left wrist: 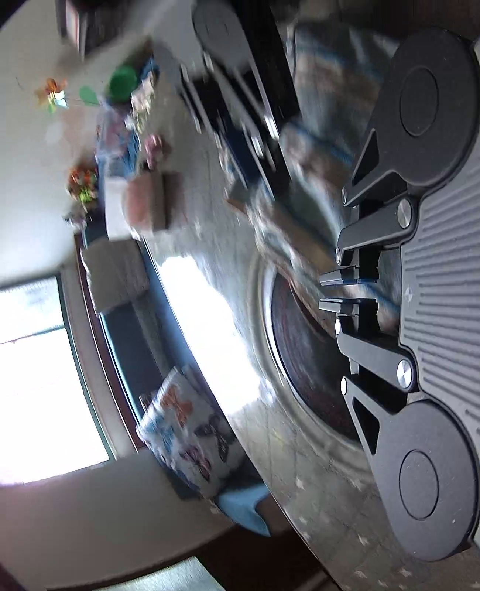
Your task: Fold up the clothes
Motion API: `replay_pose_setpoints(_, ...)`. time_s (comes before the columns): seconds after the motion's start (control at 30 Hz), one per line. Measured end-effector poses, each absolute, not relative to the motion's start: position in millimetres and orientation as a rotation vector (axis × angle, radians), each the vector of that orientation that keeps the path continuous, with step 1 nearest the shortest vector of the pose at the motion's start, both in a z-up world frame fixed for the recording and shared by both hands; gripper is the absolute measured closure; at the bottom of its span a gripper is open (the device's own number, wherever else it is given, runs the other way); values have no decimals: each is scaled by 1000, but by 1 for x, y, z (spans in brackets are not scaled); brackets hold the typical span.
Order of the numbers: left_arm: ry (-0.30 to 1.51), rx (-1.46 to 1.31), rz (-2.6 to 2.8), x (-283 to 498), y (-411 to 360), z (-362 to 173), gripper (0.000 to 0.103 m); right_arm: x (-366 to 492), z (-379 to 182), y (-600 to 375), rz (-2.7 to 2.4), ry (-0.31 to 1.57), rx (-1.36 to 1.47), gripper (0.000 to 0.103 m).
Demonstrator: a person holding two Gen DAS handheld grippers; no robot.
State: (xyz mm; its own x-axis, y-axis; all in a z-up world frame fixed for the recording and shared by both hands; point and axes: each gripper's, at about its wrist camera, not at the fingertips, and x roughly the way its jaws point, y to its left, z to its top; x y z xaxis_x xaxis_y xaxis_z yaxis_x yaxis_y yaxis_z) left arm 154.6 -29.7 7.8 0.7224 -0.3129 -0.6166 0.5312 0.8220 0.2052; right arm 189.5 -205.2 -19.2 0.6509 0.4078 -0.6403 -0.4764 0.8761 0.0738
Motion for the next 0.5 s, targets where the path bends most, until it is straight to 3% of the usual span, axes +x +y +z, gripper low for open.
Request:
replay_pose_setpoints(0.17,642,417,-507,171,-51,-7,94,209,-26,-191,487,716,-142,78)
replay_pose_setpoints(0.5,617,395,-538,183,-66,-2,94,212,-16,-214,427,685,-103,74)
